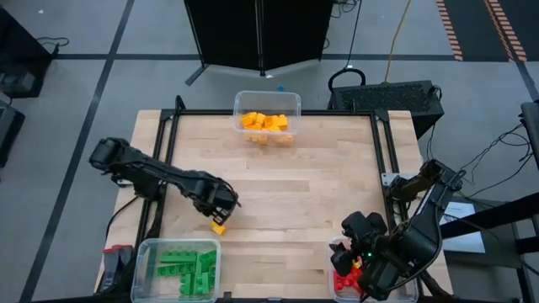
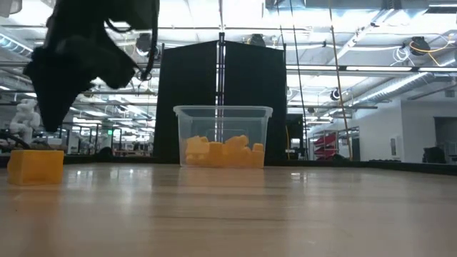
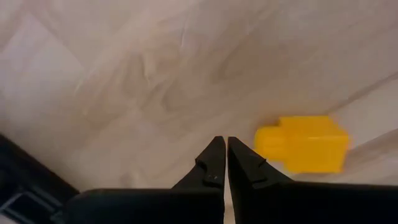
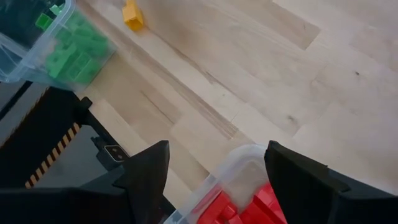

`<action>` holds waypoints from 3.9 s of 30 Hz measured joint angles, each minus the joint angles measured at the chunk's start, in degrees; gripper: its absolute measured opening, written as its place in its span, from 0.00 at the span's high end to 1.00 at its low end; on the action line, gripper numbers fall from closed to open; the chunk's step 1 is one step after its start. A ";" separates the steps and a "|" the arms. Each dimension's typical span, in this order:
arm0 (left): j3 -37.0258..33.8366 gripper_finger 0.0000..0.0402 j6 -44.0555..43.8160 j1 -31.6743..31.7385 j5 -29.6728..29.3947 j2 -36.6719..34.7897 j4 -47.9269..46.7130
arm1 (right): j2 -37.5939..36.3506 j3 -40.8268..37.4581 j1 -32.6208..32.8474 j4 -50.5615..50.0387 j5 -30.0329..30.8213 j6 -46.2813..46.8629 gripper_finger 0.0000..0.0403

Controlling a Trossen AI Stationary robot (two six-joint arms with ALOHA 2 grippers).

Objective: Sort blocks
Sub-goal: Put the yellow game piece into the top transparent bin

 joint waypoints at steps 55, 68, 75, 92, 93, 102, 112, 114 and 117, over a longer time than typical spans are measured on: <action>0.06 1.00 -7.64 -4.06 8.84 10.04 15.14 | 0.04 -0.02 1.19 0.00 -5.25 -8.58 0.36; 0.06 1.00 -7.47 -1.25 9.20 10.02 42.63 | 0.04 -0.02 2.14 -0.02 -6.49 -7.29 0.36; 7.54 1.00 4.56 0.81 9.43 6.18 42.84 | 0.04 -0.02 -1.22 1.46 9.78 -14.27 0.36; 27.68 1.00 23.33 -1.34 -18.34 -30.31 11.71 | 5.82 0.02 -23.47 42.83 1.37 -71.18 0.36; 27.67 1.00 22.29 -2.08 -20.35 -31.95 11.21 | 6.68 0.02 -24.62 45.56 -0.89 -73.69 0.36; 27.62 1.00 23.62 -5.20 -25.55 -37.84 9.32 | 17.05 -0.01 -30.54 55.38 -14.38 -84.56 0.36; 26.92 1.00 25.48 -5.98 -25.48 -36.68 6.19 | 25.29 0.64 -29.06 54.93 -15.25 -96.55 0.23; 26.90 1.00 25.43 -5.96 -25.45 -36.35 5.00 | 26.50 1.03 -28.60 55.40 -15.39 -98.09 0.20; 26.90 1.00 25.13 -5.94 -25.45 -35.87 4.03 | 28.68 1.01 -28.09 57.08 -15.39 -99.90 0.18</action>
